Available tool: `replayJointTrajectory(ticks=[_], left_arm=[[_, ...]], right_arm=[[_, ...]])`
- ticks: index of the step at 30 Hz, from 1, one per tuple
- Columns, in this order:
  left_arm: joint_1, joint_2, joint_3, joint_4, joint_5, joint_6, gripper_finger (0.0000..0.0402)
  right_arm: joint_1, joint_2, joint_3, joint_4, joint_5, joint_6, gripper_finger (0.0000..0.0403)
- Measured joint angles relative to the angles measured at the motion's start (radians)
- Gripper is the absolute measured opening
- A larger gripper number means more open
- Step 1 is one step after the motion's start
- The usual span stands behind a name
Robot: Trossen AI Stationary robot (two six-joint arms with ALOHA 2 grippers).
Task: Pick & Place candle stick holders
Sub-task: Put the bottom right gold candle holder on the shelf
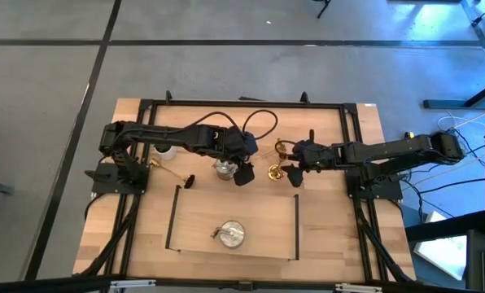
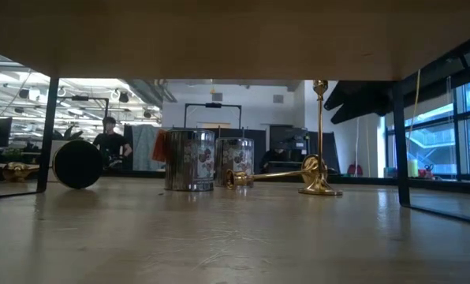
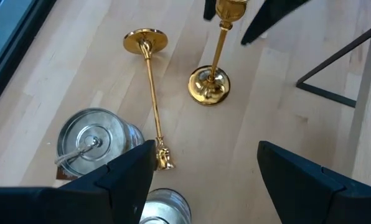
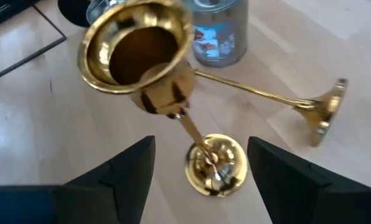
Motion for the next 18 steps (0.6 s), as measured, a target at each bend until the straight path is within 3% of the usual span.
replayJointTrajectory(ticks=[18], left_arm=[[0.000,0.000,0.000,-0.001,-0.002,-0.014,0.0278]], right_arm=[[0.000,0.111,0.000,0.097,0.054,-0.003,0.0258]])
